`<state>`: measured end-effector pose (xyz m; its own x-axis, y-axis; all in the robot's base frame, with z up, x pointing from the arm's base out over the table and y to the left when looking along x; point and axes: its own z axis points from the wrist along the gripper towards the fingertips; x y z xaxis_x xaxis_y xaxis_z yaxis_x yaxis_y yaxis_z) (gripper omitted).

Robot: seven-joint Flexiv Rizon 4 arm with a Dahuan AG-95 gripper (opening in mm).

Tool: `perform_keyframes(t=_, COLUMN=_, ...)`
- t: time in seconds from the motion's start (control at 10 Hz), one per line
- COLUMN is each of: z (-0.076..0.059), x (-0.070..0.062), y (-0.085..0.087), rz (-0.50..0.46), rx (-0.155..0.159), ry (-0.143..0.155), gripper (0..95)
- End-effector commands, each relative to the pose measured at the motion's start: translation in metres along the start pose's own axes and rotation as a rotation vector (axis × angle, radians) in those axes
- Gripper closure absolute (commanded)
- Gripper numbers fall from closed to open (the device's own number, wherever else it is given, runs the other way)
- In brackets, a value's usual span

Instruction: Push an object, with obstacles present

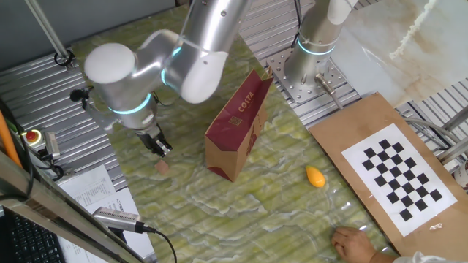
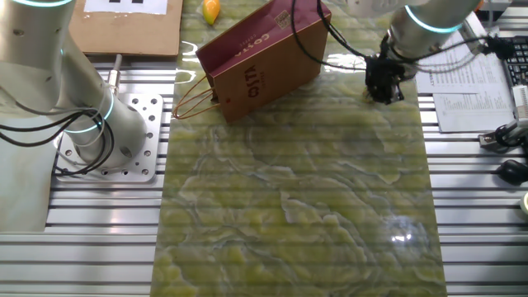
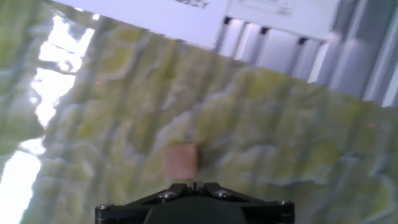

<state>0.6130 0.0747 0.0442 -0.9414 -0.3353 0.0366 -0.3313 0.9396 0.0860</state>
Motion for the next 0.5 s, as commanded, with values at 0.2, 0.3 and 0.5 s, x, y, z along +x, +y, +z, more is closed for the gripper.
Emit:
perform_keyframes(t=0.2, z=0.018, x=-0.018, y=-0.001, rz=0.012, rx=-0.002, ry=-0.017, gripper=95.0)
perform_keyframes(t=0.3, z=0.021, x=-0.02, y=0.002, rz=0.018, rx=-0.007, ry=-0.014, gripper=95.0)
perform_keyframes(t=0.5, z=0.026, x=-0.02, y=0.022, rz=0.054, rx=-0.008, ry=-0.012, gripper=95.0)
